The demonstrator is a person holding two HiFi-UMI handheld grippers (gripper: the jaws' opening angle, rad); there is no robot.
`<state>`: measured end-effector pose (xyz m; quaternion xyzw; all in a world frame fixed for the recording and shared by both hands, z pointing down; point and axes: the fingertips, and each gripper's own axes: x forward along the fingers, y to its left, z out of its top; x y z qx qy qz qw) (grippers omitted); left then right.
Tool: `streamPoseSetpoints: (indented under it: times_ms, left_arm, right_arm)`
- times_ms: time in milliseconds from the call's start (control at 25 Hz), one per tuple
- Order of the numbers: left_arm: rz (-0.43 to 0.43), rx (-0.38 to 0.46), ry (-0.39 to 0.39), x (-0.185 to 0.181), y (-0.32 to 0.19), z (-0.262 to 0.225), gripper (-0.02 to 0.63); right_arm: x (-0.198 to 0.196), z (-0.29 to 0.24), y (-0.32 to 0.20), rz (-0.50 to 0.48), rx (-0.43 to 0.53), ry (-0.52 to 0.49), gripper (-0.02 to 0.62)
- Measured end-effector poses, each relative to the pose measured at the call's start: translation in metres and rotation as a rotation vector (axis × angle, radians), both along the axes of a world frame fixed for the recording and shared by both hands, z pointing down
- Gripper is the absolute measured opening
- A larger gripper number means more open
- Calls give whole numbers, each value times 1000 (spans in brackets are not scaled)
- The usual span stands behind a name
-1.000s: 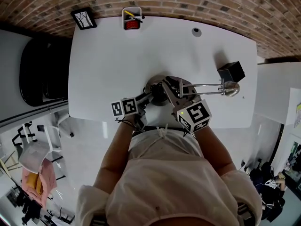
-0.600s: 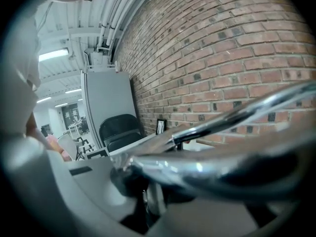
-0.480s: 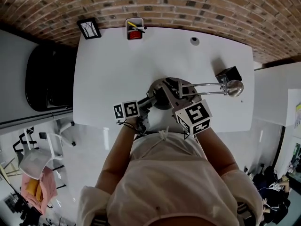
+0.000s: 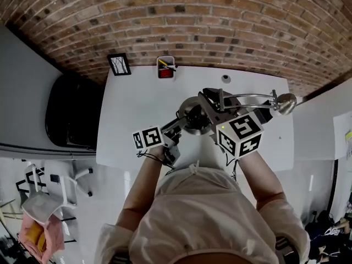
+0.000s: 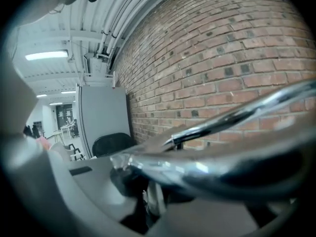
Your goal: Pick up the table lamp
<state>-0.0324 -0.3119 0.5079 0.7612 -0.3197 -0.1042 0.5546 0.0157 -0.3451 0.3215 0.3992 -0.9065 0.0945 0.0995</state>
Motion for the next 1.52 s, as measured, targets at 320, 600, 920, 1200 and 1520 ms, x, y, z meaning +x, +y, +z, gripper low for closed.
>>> streamPoseSetpoints:
  times_ms: [320,600,920,1200,1520]
  left_arm:
    - [-3,115,64,2,-17,-65,175]
    - [22,161,81,11,-21,-96,175]
    - [41,122,74,14,-8,-84,175]
    - [36,96,60,10,-2,-73,175]
    - [39,76,65,10,-1,-63,175]
  right_arm:
    - [-2,-66,-6,-17,67,21,64]
    - [5,-98,-4,-21,97,31,64]
    - [9,-85,2,-8,57,26,64]
    - [6,-73,5,-9,41,26,64]
    - [6,-63,5,4,30,26,64]
